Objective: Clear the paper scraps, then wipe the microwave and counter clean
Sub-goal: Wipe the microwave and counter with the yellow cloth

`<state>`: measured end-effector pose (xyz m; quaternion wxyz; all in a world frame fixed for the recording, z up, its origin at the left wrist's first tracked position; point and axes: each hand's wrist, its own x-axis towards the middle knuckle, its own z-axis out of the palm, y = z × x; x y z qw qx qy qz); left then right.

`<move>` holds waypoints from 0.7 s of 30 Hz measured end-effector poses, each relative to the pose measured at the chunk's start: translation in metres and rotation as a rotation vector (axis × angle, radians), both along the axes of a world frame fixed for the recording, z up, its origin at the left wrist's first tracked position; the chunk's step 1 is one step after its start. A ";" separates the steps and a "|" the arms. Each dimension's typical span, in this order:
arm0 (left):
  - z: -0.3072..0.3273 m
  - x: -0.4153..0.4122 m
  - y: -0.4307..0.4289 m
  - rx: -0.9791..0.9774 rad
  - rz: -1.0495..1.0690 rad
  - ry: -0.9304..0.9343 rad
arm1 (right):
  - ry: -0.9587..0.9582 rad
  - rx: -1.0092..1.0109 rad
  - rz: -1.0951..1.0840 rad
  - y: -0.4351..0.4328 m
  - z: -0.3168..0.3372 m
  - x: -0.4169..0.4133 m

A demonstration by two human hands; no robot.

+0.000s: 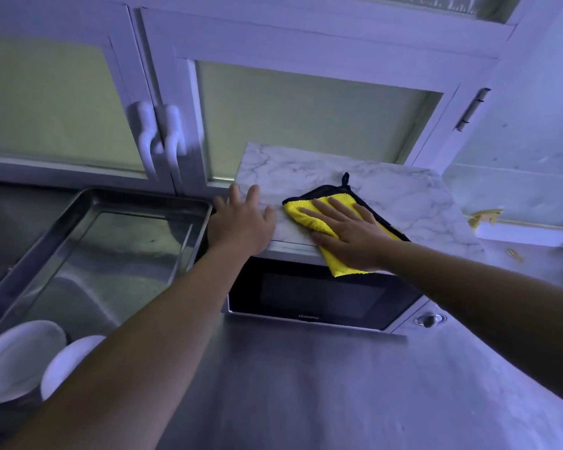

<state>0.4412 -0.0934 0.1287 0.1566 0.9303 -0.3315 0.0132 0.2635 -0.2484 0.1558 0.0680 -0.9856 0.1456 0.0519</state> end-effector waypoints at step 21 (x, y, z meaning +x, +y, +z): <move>0.000 -0.007 0.002 -0.044 0.036 -0.035 | -0.046 -0.008 -0.491 -0.084 -0.010 0.135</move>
